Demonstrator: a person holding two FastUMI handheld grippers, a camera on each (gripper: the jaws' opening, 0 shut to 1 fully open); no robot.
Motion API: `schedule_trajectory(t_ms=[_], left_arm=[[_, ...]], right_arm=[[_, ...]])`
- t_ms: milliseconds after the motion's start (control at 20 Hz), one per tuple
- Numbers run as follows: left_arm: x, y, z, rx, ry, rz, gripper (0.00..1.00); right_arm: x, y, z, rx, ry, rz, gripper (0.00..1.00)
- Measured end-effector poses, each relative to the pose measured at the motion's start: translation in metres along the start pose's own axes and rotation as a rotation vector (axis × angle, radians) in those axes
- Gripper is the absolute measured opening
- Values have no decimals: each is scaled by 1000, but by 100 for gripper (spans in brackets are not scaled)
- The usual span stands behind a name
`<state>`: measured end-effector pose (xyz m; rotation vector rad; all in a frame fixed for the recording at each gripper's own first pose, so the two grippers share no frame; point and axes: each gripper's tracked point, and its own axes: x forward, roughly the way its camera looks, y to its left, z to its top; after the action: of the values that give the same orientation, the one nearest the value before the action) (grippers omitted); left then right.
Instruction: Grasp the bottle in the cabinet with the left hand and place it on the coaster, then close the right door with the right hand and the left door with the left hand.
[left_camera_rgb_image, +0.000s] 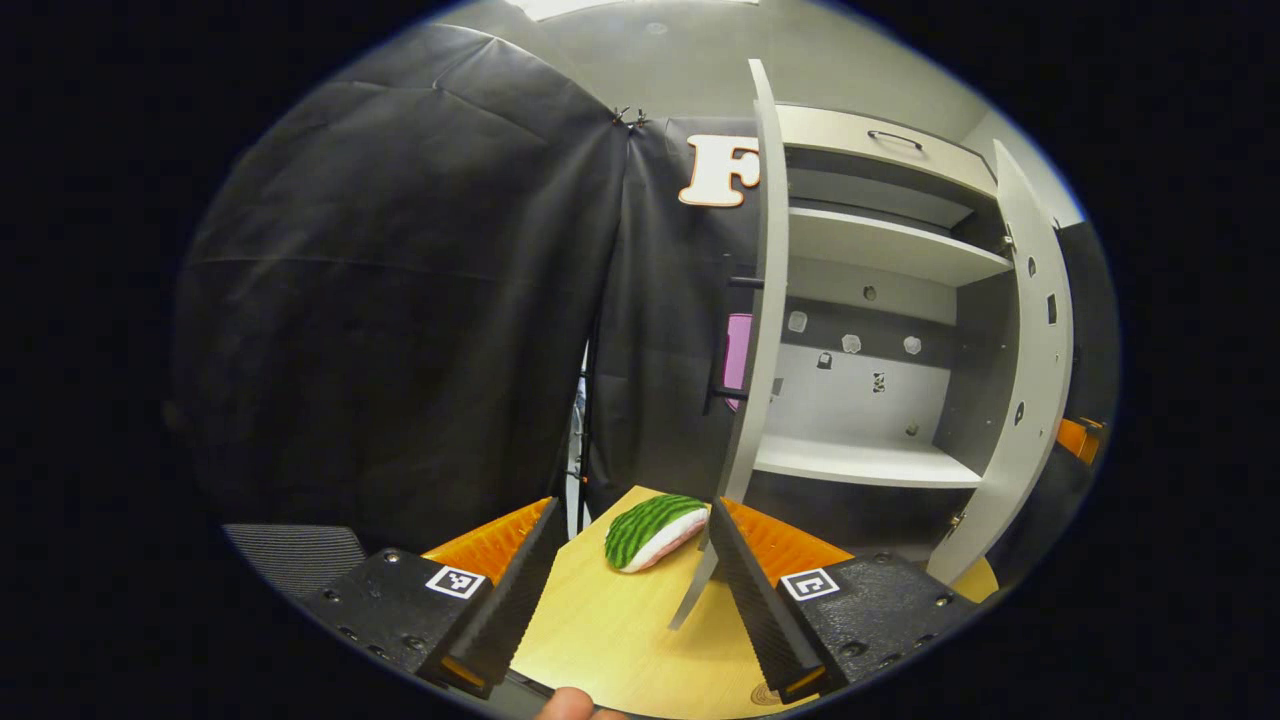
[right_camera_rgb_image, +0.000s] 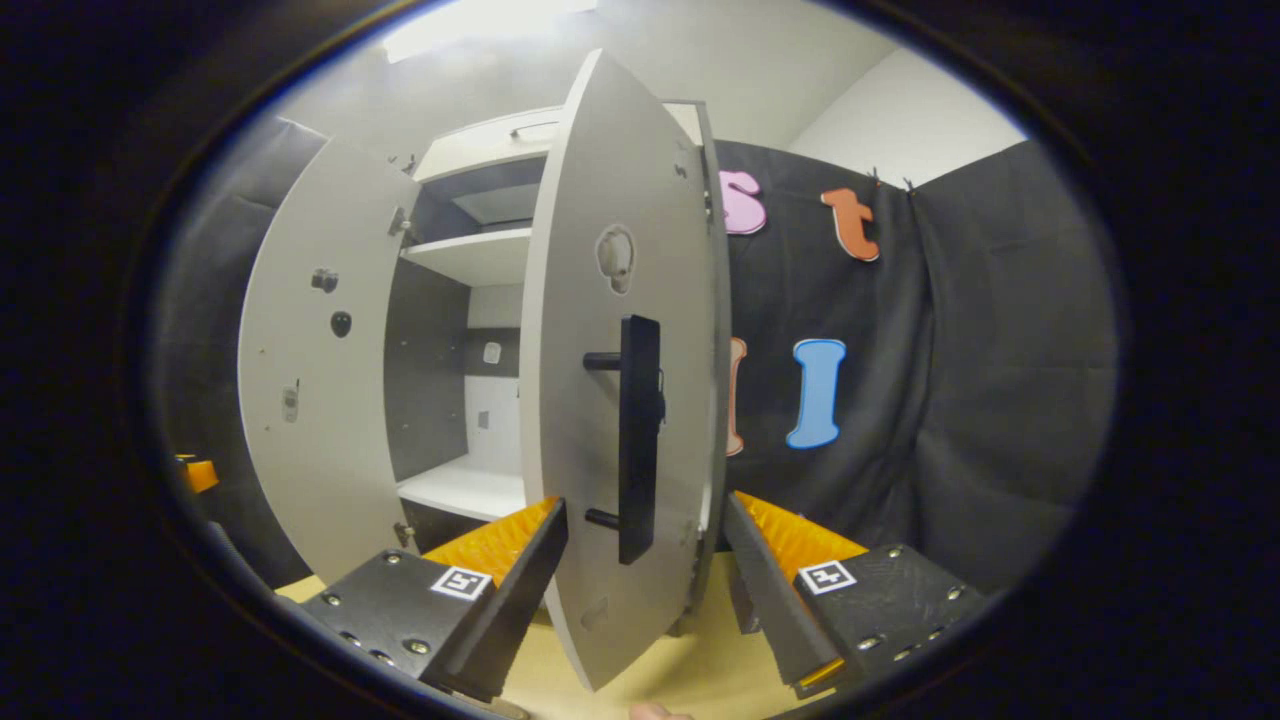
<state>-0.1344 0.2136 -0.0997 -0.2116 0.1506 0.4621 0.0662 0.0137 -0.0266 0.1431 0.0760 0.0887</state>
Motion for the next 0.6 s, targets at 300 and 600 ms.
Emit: schedule_trajectory(t_ms=[300,600], left_arm=[[0,10,-3,-10,4,21,92],[3,13,-6,-3,14,21,92]], right_arm=[[4,63,-1,10,8,163,96],[2,95,0,24,9,250,97]])
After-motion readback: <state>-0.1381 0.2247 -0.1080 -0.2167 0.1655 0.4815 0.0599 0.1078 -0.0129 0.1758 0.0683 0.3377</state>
